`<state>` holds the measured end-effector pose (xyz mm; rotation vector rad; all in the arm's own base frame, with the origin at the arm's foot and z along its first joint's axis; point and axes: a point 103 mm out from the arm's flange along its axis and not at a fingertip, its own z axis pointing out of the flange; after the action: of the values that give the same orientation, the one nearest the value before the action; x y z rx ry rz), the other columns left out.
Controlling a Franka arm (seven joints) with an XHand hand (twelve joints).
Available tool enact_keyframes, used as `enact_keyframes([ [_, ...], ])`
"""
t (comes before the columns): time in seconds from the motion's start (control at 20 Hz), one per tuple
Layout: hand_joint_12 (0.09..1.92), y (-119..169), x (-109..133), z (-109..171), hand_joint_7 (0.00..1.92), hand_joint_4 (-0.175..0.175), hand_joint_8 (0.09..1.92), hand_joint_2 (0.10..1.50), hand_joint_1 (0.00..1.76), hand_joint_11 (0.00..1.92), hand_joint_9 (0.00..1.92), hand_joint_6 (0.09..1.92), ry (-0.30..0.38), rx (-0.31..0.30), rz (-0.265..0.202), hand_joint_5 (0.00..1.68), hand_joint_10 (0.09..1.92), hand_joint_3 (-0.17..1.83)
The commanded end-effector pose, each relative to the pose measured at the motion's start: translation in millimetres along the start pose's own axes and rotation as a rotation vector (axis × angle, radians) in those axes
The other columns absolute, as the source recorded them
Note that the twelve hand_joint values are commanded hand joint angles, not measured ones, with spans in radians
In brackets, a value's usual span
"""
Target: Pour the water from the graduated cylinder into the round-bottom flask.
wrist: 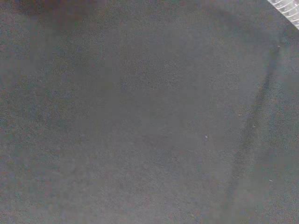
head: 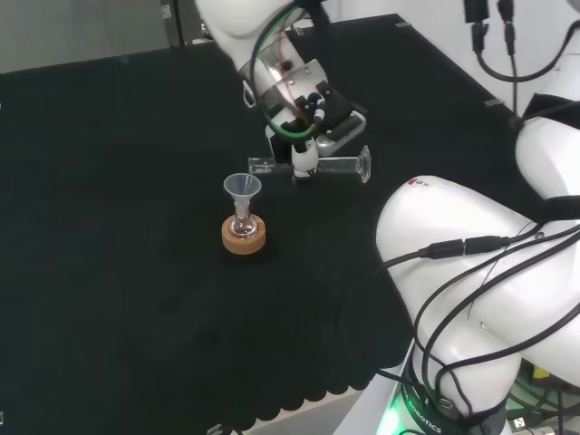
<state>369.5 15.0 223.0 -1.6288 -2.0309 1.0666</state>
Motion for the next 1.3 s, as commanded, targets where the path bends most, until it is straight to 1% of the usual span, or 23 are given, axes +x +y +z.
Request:
enact_keyframes([
  [0.05,0.88,2,1,1,0.77,-0.069,1.36,1.22,1.33,1.00,1.13,0.91,0.152,-0.112,-0.137,0.87,0.49,0.00],
  [0.25,0.87,3,-3,2,0.77,-0.069,1.36,1.22,1.33,1.00,1.13,0.91,0.200,-0.190,-0.174,0.87,0.50,0.00],
  [0.6,0.87,3,-13,6,0.77,-0.068,1.36,1.22,1.33,0.99,1.12,0.92,0.303,-0.364,-0.219,0.87,0.50,0.00],
  [0.85,0.87,6,-20,8,0.77,-0.067,1.37,1.22,1.33,0.99,1.12,0.92,0.386,-0.440,-0.246,0.87,0.50,0.00],
  [1.05,0.88,9,-25,7,0.76,-0.066,1.37,1.22,1.33,0.98,1.12,0.92,0.471,-0.512,-0.275,0.87,0.51,0.00],
  [1.15,0.88,11,-28,6,0.76,-0.066,1.37,1.22,1.33,0.98,1.12,0.92,0.501,-0.543,-0.288,0.87,0.51,0.00],
  [1.3,0.88,17,-32,4,0.76,-0.066,1.37,1.22,1.33,0.98,1.12,0.92,0.526,-0.572,-0.297,0.87,0.51,0.00],
])
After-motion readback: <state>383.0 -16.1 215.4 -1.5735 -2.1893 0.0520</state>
